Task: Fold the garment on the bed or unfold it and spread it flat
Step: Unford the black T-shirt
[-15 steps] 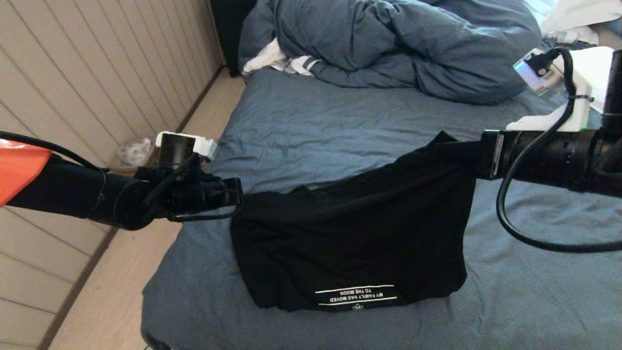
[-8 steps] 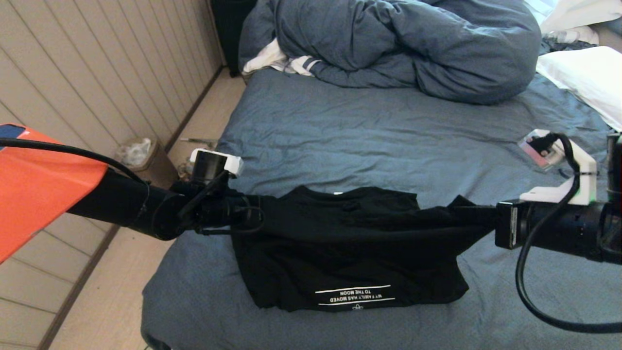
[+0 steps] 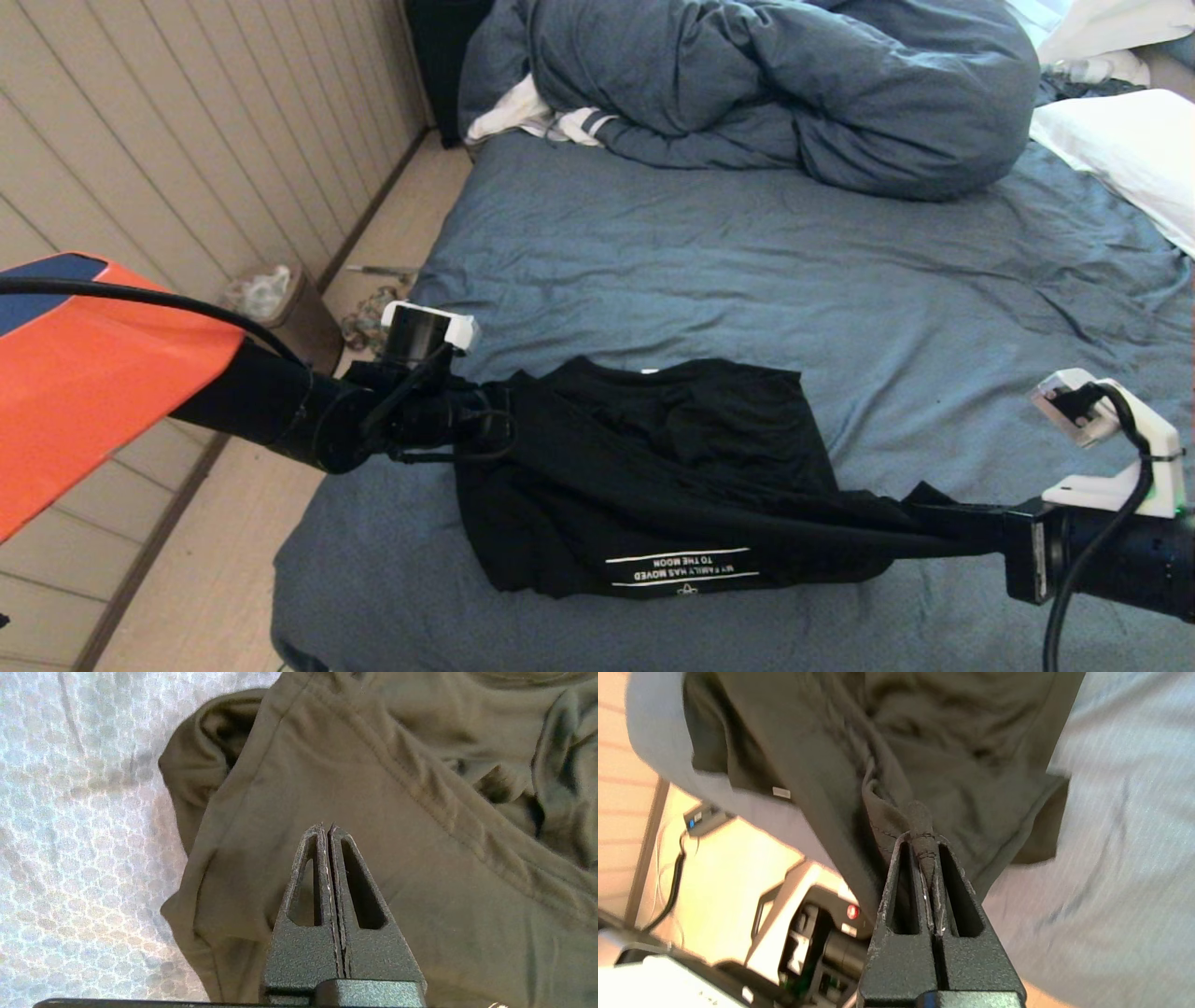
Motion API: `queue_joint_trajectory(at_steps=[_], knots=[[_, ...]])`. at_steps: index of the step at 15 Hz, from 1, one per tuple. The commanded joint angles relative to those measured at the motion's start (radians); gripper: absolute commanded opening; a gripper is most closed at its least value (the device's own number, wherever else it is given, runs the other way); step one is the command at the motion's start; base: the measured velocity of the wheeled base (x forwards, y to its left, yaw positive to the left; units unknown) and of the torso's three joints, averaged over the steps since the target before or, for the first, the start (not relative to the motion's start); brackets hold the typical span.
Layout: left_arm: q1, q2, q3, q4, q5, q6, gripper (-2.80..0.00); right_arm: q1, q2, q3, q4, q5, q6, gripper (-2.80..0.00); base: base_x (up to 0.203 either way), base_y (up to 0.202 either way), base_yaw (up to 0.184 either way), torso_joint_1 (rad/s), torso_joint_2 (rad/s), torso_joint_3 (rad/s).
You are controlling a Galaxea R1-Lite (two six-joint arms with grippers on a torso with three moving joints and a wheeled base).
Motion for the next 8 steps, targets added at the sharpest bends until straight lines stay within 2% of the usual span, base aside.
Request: queue_joint_trajectory(at_steps=[1,4,8], knots=[[-0.003,0.003,0.016,-0.014,0.000,-0.004,-2.80,0.006,-0.002,0.026,-0.002,0.003,0.000,-2.80,0.000,0.000,0.000,0.000,0.00,0.000],[-0.002,-0.007,0.004,-0.065,0.039,-0.006,-2.80,0.008,0.006,0.049,-0.005,0.004,0.001,-2.80,0.000,0.000,0.000,0.000,0.00,0.000],[0.003,-0.048,-0.016,-0.054,0.043,-0.009,-2.80,0.008,0.021,0.052,-0.005,0.004,0.003,-2.80,0.000,0.000,0.000,0.000,0.00,0.000]])
